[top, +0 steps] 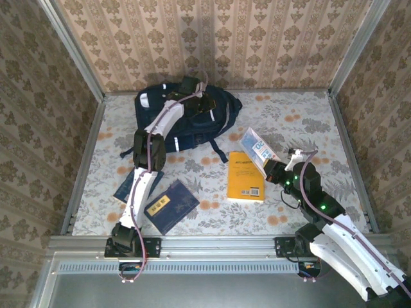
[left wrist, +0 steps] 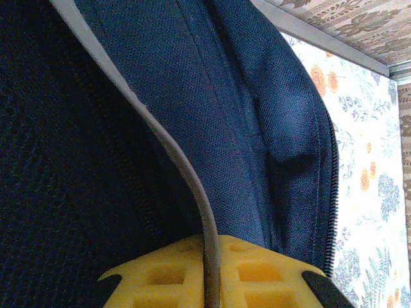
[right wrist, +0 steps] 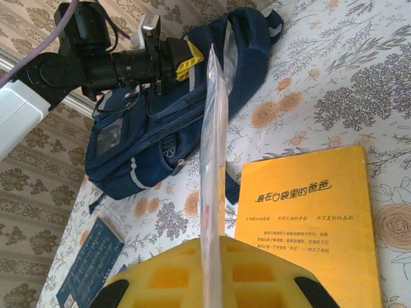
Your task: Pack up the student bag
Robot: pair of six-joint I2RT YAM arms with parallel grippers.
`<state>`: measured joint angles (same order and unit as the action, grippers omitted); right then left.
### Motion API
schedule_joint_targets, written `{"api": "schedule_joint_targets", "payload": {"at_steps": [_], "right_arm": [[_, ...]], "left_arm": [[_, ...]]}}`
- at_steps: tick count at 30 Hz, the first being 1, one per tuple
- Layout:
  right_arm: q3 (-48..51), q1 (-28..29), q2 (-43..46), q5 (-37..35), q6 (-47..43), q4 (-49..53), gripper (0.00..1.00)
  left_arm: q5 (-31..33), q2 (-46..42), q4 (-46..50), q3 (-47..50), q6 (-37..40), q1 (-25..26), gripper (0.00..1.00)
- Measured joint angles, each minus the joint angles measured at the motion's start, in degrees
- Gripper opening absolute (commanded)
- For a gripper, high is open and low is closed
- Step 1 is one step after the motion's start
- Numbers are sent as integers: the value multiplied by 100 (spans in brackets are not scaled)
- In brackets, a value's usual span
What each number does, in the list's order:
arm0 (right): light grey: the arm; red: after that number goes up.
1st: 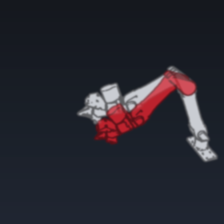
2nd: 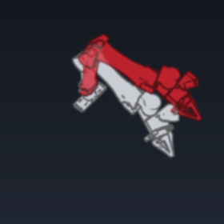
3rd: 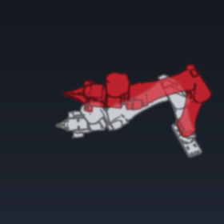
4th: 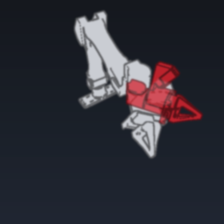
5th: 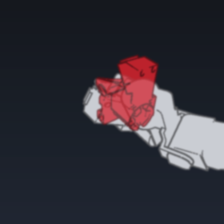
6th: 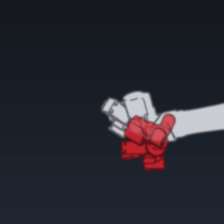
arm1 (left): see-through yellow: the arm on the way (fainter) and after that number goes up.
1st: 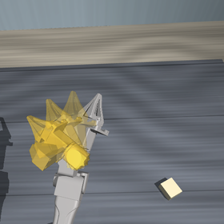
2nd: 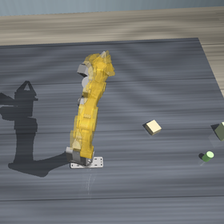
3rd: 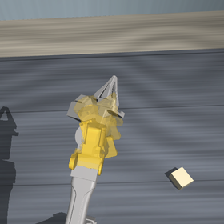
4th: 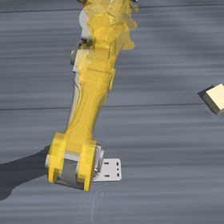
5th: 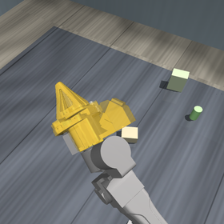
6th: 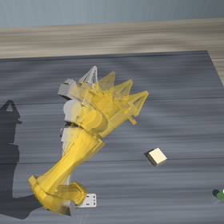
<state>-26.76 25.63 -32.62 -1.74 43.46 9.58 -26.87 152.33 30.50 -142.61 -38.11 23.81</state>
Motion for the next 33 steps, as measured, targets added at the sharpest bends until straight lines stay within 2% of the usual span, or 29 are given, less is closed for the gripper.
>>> {"api": "schedule_joint_targets", "payload": {"at_steps": [3,7,13,20,33], "right_arm": [[0,-7,146,-7,-11,151,0],[-13,-31,260,-28,-46,247,0],[-63,-35,-227,-26,-175,234,0],[-332,-90,-973,114,-199,-127,0],[-968,-105,-2490,1276,166,-1215,0]], "left_arm": [[11,-118,144,129,339,11,0],[-59,-675,848,323,931,74,0],[-98,-1930,1998,407,1746,138,0],[-269,-3373,2420,1305,2291,31,0],[-1709,-3716,2212,2013,2570,-382,0]]}}
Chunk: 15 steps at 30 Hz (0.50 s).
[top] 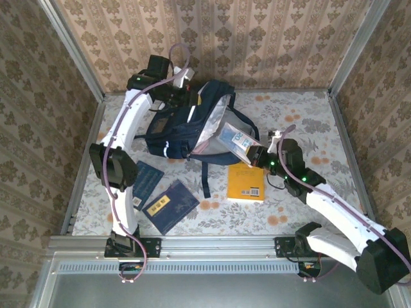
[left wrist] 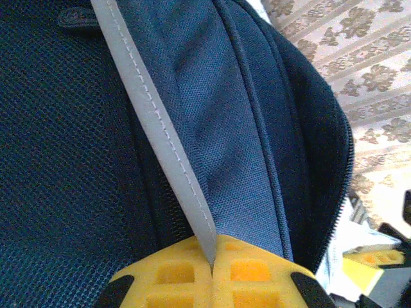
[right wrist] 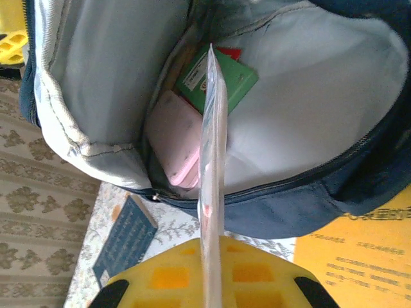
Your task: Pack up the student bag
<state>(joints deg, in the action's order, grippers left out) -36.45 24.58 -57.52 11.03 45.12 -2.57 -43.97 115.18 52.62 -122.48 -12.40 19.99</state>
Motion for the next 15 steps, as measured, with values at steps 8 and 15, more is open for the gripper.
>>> {"api": "schedule_joint_targets", "payload": {"at_steps": [8,15], "right_arm": [[-345,-339,-1104,623,1134,-861,0],[-1167,-605,-2695,1191,1991,-1899,0]], "left_arm": [[-1014,-39,-763,529,-439,-210,0],[-1414,-44,-1344,678,-988,-295,0]]}}
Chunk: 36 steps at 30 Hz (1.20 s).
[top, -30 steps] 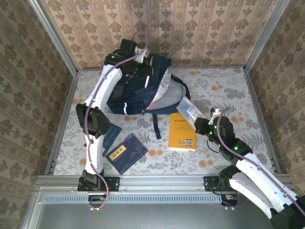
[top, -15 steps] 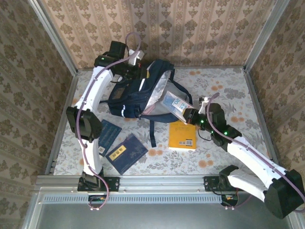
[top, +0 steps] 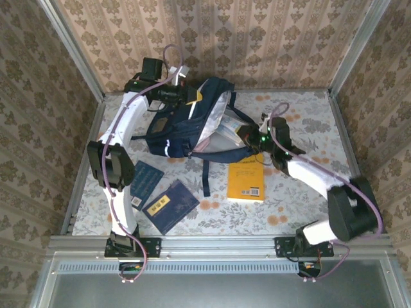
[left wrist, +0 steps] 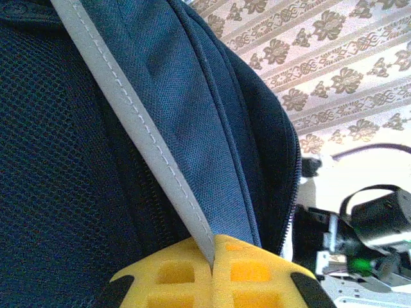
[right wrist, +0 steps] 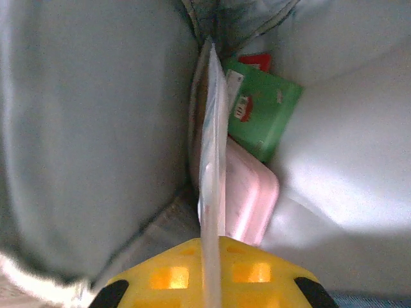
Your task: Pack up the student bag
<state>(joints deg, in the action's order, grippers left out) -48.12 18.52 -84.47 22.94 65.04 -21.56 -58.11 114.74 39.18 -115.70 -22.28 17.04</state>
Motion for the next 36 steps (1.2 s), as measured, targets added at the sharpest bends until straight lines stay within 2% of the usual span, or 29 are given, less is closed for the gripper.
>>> {"api": "schedule_joint_targets", "payload": {"at_steps": [4,8,12,19,21,23,27,30,36], "right_arm": [[-739,13,-1248,291,461,-562,0],[-1539,184,-2142,363,614,-518,0],[-2634,459,-2907,319,588,-221,8],[-4579,798,-4249,15,505,546,33],[-5045,837,-4684,-24,533,629,37],[-5292,841,-5007,-44,533,706,45],[-5480,876,-5211,-127,365,892,69],[-5501,922,-5071,-219,101,984,78],[-4433,807,-4247,-306,-391,894,85]], "left_arm": [[-120,0,-208,2,-168,-22,0],[-205,0,-304,2,-269,-26,0],[-249,0,-402,2,-389,-26,0],[-280,0,-542,2,-522,-55,0],[-286,0,-603,2,-566,-96,0],[-299,0,-636,2,-623,-107,0],[-350,87,-647,-103,-691,-94,0],[-369,136,-664,-140,-737,-109,0],[-402,136,-813,-129,-868,-295,0]]}}
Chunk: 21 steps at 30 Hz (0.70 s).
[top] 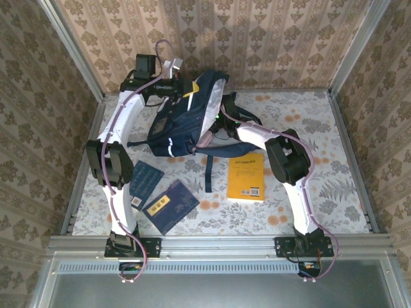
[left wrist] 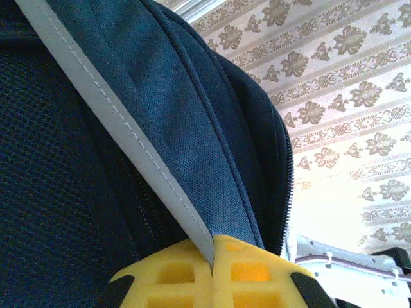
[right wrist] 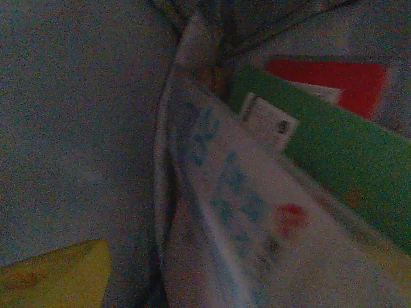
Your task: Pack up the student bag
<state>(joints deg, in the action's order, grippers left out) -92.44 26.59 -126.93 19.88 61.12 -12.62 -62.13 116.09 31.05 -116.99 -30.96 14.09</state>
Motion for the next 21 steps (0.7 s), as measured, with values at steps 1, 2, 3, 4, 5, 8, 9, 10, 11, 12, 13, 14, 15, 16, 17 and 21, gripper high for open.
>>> {"api": "schedule_joint_targets", "payload": {"at_steps": [1,2,3,4,5,8,9,10,11,12,13,14,15,16,17,21], "right_arm": [[236,-46,186,-15,-94,-33,85],[424,-94,343,-20,-155,-50,85],[595,-129,466,-35,-243,-96,85],[811,-192,704,-42,-326,-131,85],[968,-225,848,-57,-409,-157,85],[1353,-334,1296,-173,-660,-144,81],[1464,-348,1421,-205,-721,-125,79],[1633,-352,1637,-297,-831,-55,77],[1716,-352,1766,-328,-887,-11,75],[1797,-350,1910,-409,-977,13,74],[1958,-348,2092,-529,-1045,35,72],[2267,-345,2433,-671,-1143,133,70],[2452,-343,2656,-791,-1198,225,69],[2741,-334,3012,-953,-1283,361,69],[2992,-328,3348,-1137,-1349,466,68],[3805,-330,4433,-1731,-1574,774,65]], "left_arm": [[7,0,-33,7,-37,-37,0],[17,0,-63,13,-61,-70,0],[42,0,-74,13,-90,-103,0],[63,0,-92,20,-105,-136,0],[96,0,-118,39,-127,-164,0],[240,0,-205,111,-170,-210,0],[306,0,-212,129,-177,-214,0],[396,0,-216,153,-184,-216,0],[442,0,-216,160,-186,-216,0],[520,0,-212,166,-181,-216,0],[581,0,-197,168,-179,-216,0],[675,0,-173,181,-162,-216,0],[741,0,-164,197,-140,-214,0],[820,0,-153,225,-122,-210,0],[881,0,-151,275,-103,-192,0],[1167,28,-138,514,-50,-37,2]]}}
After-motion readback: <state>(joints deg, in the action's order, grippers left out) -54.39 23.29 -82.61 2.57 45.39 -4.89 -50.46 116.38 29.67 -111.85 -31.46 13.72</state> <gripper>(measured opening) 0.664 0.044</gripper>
